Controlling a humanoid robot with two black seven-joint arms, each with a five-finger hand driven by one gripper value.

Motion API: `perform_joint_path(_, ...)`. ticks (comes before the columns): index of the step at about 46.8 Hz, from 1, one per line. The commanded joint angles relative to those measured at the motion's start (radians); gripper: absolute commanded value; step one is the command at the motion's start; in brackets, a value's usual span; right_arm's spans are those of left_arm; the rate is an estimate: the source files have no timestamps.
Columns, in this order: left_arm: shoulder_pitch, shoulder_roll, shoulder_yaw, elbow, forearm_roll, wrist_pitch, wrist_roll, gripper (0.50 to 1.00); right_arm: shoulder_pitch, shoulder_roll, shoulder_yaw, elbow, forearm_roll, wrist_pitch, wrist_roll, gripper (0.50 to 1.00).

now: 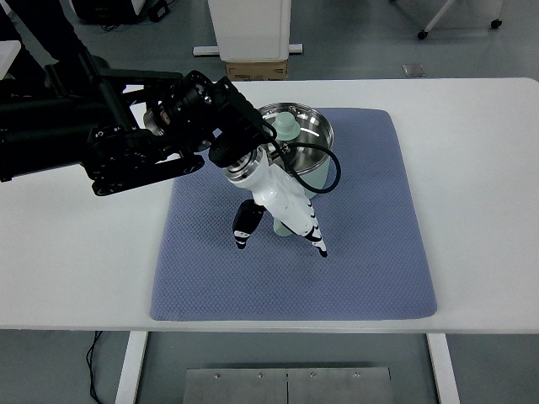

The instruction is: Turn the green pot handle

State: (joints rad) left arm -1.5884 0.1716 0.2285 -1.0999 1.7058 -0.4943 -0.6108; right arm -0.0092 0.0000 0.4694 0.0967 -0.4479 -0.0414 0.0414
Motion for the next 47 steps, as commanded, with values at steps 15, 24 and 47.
perform_joint_path(15, 0.004, -0.012, 0.021, 0.0, 0.041, 0.0, 0.0, 1.0, 0.0, 0.0, 0.0, 0.0, 0.0, 0.0, 0.0, 1.0)
perform_joint_path(24, 0.005, -0.012, 0.023, 0.0, 0.046, -0.001, 0.0, 1.0, 0.0, 0.0, 0.0, 0.0, 0.0, 0.0, 0.0, 1.0)
perform_joint_path(47, -0.001, -0.007, 0.077, 0.0, 0.046, -0.001, 0.0, 1.0, 0.0, 0.0, 0.0, 0.0, 0.0, 0.0, 0.0, 1.0)
